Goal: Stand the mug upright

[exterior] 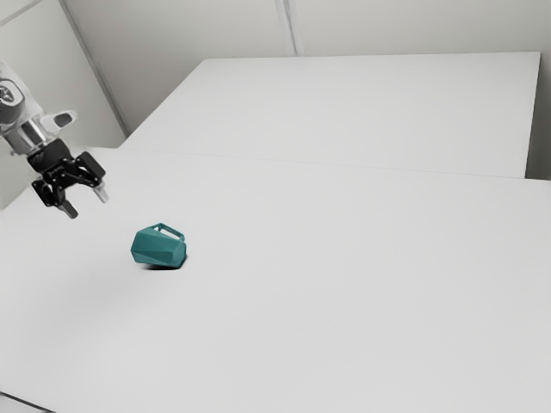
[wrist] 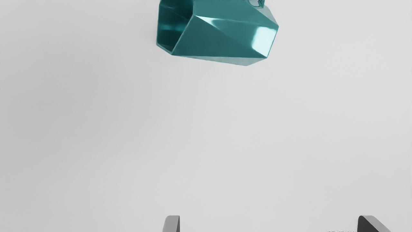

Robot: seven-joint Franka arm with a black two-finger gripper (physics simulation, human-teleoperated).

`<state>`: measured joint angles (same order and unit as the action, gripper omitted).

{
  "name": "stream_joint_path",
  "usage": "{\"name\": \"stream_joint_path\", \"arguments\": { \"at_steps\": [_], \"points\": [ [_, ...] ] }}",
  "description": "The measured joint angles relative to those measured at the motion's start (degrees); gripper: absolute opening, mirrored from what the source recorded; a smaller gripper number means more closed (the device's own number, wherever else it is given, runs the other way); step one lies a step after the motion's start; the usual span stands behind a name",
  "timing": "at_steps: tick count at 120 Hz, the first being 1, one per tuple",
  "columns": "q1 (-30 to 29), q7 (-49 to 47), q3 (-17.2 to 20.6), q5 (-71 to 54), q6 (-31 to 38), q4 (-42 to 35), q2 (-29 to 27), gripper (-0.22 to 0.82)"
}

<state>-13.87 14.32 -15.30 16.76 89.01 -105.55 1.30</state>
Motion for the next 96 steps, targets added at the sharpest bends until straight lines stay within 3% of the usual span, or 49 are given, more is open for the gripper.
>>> {"name": "stream_joint_path", "arguments": {
  "at_steps": [59, 96],
  "points": [
    [-4.33, 28.42, -0.04, 13.38, 3.37, -1.10, 13.19, 0.60],
    [-4.47, 42.18, -1.12, 19.13, 5.75, 3.20, 20.49, 0.60]
  ]
}}
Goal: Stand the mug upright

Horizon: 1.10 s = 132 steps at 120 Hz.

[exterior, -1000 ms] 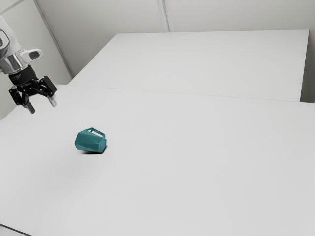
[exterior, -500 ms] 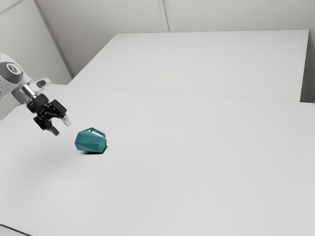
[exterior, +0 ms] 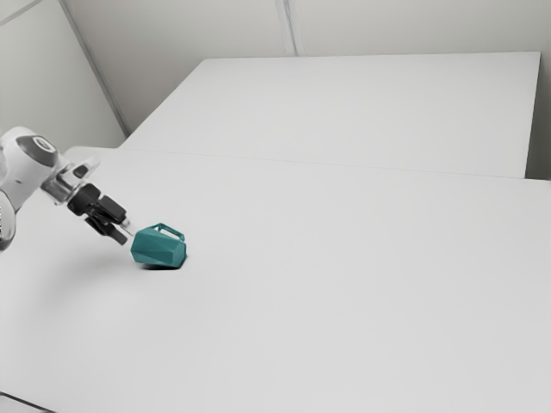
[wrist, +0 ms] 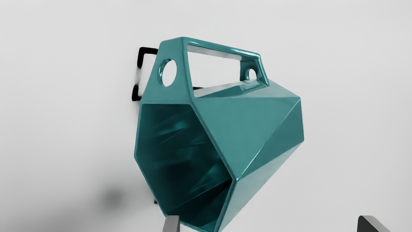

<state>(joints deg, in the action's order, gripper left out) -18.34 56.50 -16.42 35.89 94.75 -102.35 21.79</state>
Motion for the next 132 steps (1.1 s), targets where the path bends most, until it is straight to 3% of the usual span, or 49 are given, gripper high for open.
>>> {"name": "stream_joint_path", "arguments": {
  "at_steps": [40, 95, 100, 118, 132],
  "points": [
    [-0.02, 11.02, -1.32, 5.35, 0.35, 3.92, 5.21, 0.60],
    [-0.04, 16.80, -1.32, 15.15, -2.93, -1.31, 5.48, 0.60],
    [-0.03, 17.00, -1.32, 15.12, -3.06, -1.36, 5.35, 0.53],
    [0.06, 17.59, -1.33, 14.33, -3.09, -1.17, 4.96, 0.15],
    [0.07, 17.97, -1.29, 13.78, -2.98, -1.09, 4.81, -0.01]
  ]
}}
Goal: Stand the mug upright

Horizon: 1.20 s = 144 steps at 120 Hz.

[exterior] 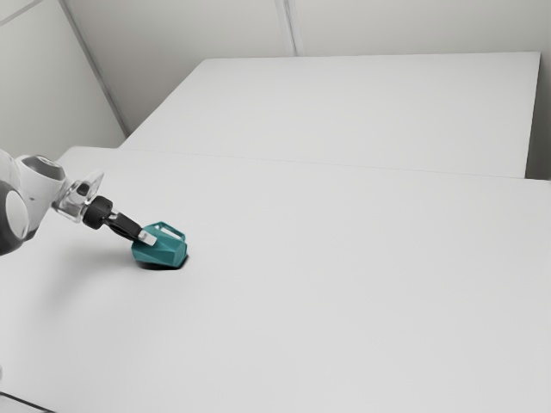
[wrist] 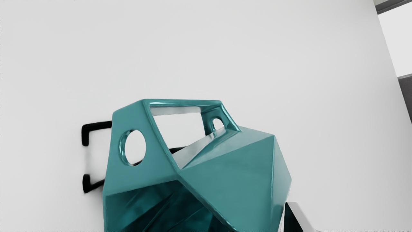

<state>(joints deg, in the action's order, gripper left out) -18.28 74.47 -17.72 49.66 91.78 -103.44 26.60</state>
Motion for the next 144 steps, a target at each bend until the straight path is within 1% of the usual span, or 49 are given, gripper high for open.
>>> {"name": "stream_joint_path", "arguments": {
  "at_steps": [12, 30, 50, 76, 94, 115, 129, 144],
  "points": [
    [0.17, 0.25, 0.04, -0.22, 0.15, 0.25, -0.20, -0.07],
    [1.17, 0.20, 0.04, -0.44, 0.26, 0.60, -2.09, -0.14],
    [3.64, -0.76, 0.14, -2.78, 1.04, 1.15, -4.68, -0.16],
    [7.25, -3.59, 1.22, -10.88, 5.05, 0.91, -8.46, -0.17],
    [11.76, -6.23, 5.13, -24.52, 11.70, -1.83, -14.47, -0.18],
    [13.70, -10.52, 14.08, -40.10, 22.84, -11.87, -23.43, -0.18],
    [15.75, -14.24, 17.83, -47.08, 28.29, -15.47, -26.28, -0.18],
    [18.49, -18.51, 20.86, -50.56, 32.73, -18.05, -27.89, -0.18]
  ]
}}
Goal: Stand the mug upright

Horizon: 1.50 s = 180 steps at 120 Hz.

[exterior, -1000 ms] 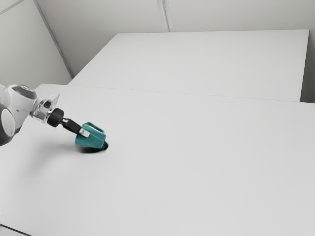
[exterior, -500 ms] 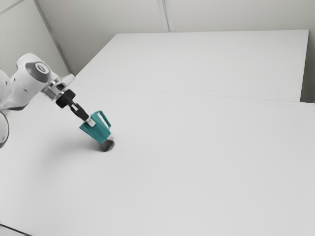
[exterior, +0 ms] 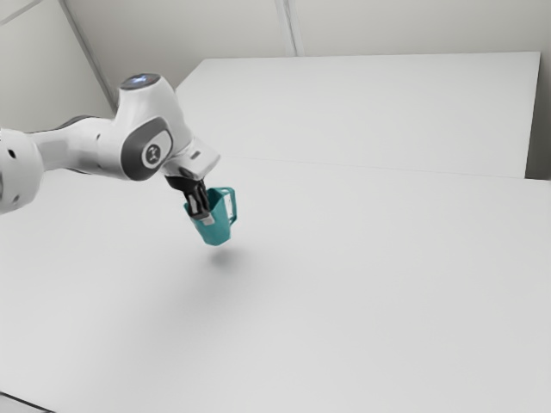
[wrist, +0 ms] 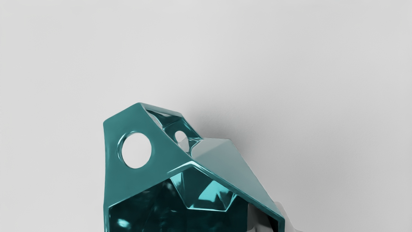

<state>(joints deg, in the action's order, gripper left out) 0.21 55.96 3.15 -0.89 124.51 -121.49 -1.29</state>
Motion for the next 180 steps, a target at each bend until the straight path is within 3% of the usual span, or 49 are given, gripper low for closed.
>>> {"name": "stream_joint_path", "arguments": {
  "at_steps": [23, 50, 69, 161, 180],
  "points": [
    [2.90, -5.65, 1.03, -1.23, 4.86, -2.76, -0.45, -0.18],
    [-5.55, -11.24, 1.18, -0.71, 8.37, -8.74, -3.64, -0.18],
    [-4.50, -14.74, 2.86, 0.28, 10.33, -10.27, -3.85, -0.18],
    [-4.00, -25.66, 4.50, 0.79, 11.20, -12.07, -1.63, -0.18],
    [-3.95, -26.69, 4.82, 1.03, 10.87, -12.23, -1.72, 0.15]
  ]
}}
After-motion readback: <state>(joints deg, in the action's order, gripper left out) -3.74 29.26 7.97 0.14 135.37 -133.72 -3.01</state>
